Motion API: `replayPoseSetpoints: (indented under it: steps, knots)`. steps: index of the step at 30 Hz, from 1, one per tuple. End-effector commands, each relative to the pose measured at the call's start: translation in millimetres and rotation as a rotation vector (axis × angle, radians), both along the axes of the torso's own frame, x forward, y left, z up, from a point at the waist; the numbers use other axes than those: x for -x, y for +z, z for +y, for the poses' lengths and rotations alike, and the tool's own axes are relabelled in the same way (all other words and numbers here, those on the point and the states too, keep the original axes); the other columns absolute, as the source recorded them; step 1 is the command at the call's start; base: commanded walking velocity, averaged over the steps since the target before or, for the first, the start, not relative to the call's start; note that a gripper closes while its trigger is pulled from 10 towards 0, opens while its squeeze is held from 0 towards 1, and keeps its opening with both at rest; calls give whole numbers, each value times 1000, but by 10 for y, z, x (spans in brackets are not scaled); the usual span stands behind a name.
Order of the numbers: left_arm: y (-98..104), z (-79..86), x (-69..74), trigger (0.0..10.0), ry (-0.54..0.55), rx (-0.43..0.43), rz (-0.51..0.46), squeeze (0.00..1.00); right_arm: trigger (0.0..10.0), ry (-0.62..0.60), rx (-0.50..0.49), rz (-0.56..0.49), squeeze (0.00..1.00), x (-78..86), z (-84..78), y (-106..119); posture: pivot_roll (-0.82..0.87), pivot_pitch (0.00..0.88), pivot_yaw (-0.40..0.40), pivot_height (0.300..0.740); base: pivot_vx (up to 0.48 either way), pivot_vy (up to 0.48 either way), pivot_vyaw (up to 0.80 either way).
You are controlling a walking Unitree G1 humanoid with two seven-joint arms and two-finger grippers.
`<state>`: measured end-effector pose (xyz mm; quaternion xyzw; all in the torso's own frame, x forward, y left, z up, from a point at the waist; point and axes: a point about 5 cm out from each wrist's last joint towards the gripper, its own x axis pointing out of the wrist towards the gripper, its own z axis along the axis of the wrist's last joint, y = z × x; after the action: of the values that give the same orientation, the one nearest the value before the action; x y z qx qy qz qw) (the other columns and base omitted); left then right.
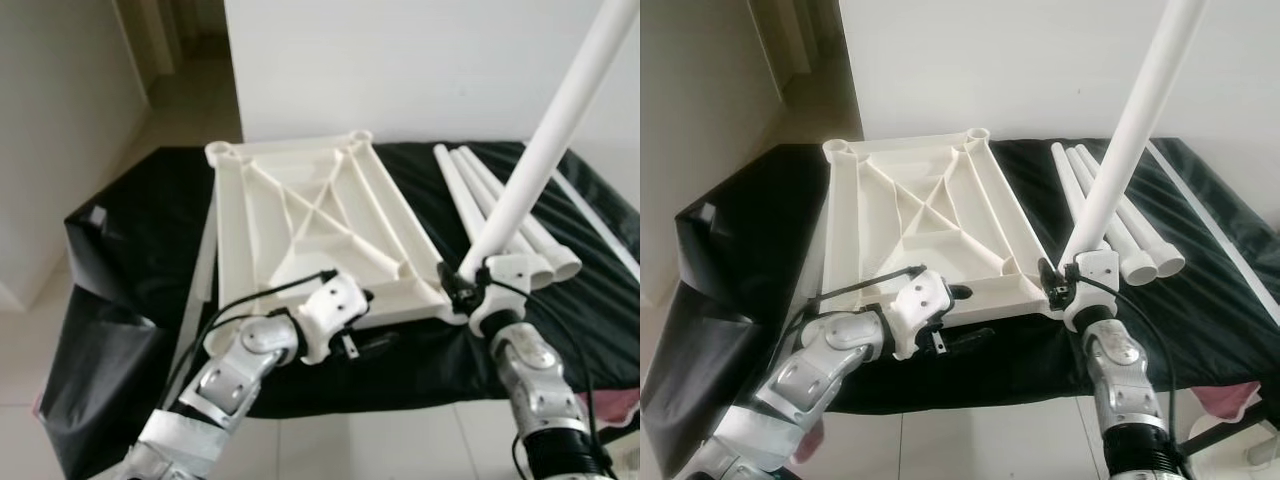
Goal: Building children table
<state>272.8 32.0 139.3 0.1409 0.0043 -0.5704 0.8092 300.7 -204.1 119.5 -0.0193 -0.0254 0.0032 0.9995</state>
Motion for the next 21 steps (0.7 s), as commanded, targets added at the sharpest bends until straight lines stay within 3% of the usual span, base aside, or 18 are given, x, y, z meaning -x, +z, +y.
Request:
replayPoseSetpoints:
  steps: [1, 7, 8, 10, 11, 21]
  knots:
    - [-1, 25, 13, 10000, -3, 1, 9, 0, 10000, -120, -72, 59, 0, 75, 6, -136, 35, 0, -9, 740, 0, 0, 0]
    - [8, 23, 10, 10000, 0, 15, 17, 0, 10000, -177, -78, 59, 0, 108, 76, -139, 34, 0, -9, 740, 0, 0, 0]
    - [15, 16, 20, 10000, -9, 30, 25, 0, 10000, -309, -78, 67, 0, 125, 170, -134, 21, 0, -4, 740, 0, 0, 0]
    - [15, 16, 20, 10000, -9, 30, 25, 0, 10000, -309, -78, 67, 0, 125, 170, -134, 21, 0, -4, 740, 0, 0, 0]
    - [23, 9, 24, 10000, -13, 39, 28, 0, 10000, -422, -127, 87, 0, 145, 239, -157, 21, 0, -7, 740, 0, 0, 0]
    - [35, -5, 15, 10000, -17, 43, 25, 0, 10000, -378, -154, 52, 0, 141, 340, -78, 16, 0, -4, 740, 0, 0, 0]
